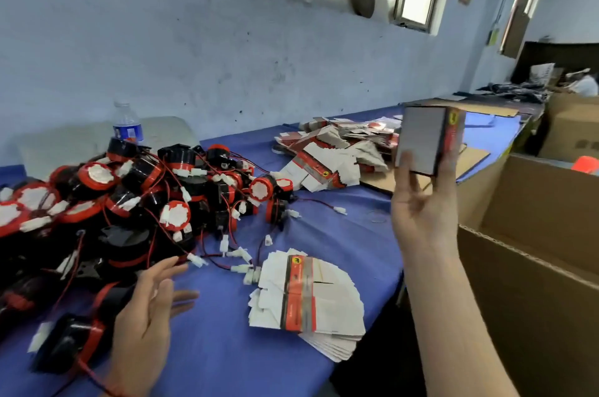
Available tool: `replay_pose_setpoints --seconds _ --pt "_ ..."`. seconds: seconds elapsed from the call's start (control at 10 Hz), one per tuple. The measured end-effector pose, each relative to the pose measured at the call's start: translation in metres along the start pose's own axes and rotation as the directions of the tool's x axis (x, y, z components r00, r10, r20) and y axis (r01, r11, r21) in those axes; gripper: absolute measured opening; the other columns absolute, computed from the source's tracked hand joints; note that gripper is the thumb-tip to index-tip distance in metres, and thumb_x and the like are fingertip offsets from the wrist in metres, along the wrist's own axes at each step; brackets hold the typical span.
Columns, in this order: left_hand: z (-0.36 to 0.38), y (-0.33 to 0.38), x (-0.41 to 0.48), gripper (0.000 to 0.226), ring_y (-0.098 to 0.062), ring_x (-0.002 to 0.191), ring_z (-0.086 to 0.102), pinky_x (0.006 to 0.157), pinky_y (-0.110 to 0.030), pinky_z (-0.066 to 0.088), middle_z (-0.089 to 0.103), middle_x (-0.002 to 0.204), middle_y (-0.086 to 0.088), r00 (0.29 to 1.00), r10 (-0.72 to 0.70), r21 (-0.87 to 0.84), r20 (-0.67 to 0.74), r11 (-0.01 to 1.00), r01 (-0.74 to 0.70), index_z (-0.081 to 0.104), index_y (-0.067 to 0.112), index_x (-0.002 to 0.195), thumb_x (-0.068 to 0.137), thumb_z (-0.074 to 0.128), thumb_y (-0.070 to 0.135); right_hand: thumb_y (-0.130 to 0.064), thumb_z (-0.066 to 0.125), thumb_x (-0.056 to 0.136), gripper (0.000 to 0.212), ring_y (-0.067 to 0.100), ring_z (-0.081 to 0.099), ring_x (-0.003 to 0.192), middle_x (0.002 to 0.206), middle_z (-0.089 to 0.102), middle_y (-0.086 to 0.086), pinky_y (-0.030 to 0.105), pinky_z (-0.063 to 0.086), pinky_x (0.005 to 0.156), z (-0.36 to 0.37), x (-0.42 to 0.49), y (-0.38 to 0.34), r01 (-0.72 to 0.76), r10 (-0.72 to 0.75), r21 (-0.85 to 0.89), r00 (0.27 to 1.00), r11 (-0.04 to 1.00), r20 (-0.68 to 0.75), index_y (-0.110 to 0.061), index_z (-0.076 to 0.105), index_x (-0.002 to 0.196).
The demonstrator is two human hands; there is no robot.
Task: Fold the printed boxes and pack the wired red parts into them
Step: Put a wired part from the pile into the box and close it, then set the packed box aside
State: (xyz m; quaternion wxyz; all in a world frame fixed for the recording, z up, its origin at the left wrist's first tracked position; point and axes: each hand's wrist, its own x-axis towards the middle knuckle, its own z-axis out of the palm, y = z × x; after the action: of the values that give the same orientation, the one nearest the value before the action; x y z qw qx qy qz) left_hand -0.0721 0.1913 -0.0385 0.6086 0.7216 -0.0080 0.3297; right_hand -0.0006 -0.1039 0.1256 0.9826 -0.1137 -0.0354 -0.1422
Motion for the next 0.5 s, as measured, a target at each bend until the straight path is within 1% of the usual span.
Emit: replay_pose_setpoints --seconds 0.1,0.2,0.3,0.4,0.5 --pt "-0.001 -0.004 0.003 0.026 -0.018 0.077 0.072 0.068 -0.024 0.058 0.067 0.111 0.004 0.998 -0.051 -0.032 -0.025 0.998 0.05 0.059 0.04 0.11 0.095 0.037 0.037 -0.046 0.068 0.081 0.076 0.038 0.052 0.123 0.127 0.05 0.025 0.039 0.058 0.078 -0.011 0.01 -0.026 -0.008 0.031 0.319 0.997 0.948 -0.064 0.0 0.038 0.133" --pt "0.001 -0.008 0.004 0.028 -0.02 0.073 0.071 0.067 -0.025 0.058 0.068 0.108 0.001 0.998 -0.063 -0.017 -0.028 0.998 0.062 0.059 0.036 0.111 0.095 0.037 0.038 -0.051 0.068 0.075 0.088 0.032 0.056 0.122 0.131 0.053 0.026 0.039 0.058 0.082 -0.021 0.01 -0.01 -0.195 0.188 0.061 0.977 0.979 0.099 0.004 0.034 0.135" --pt "-0.001 -0.009 0.004 0.03 -0.021 0.072 0.071 0.069 -0.023 0.058 0.067 0.108 -0.004 0.997 -0.073 0.02 -0.016 0.997 0.073 0.058 0.028 0.112 0.094 0.035 0.035 -0.049 0.077 0.065 0.085 -0.005 0.041 0.13 0.146 0.044 -0.01 0.028 0.042 0.105 -0.04 0.003 0.028 0.174 0.427 -0.908 0.838 0.382 0.34 -0.045 0.036 0.139" --pt "-0.003 -0.003 -0.002 0.029 -0.019 0.072 0.07 0.071 -0.021 0.056 0.067 0.106 -0.004 0.998 -0.061 0.084 0.015 0.995 0.06 0.057 0.027 0.113 0.096 0.034 0.032 -0.056 0.078 0.066 0.109 0.01 -0.022 0.144 0.159 -0.015 -0.013 0.05 -0.004 0.116 -0.082 -0.006 0.063 0.603 0.824 -0.646 0.562 -0.467 -0.072 -0.058 0.002 0.143" --pt "-0.001 0.006 0.0 0.025 -0.016 0.072 0.069 0.072 -0.025 0.056 0.067 0.104 0.001 0.996 -0.07 0.168 0.057 0.984 0.06 0.057 0.031 0.108 0.099 0.034 0.028 -0.051 0.075 0.073 0.103 0.022 -0.012 0.147 0.161 -0.008 -0.003 0.048 0.004 0.118 -0.097 -0.017 0.074 0.682 0.831 -0.483 0.506 -0.549 -0.232 -0.045 0.007 0.15"
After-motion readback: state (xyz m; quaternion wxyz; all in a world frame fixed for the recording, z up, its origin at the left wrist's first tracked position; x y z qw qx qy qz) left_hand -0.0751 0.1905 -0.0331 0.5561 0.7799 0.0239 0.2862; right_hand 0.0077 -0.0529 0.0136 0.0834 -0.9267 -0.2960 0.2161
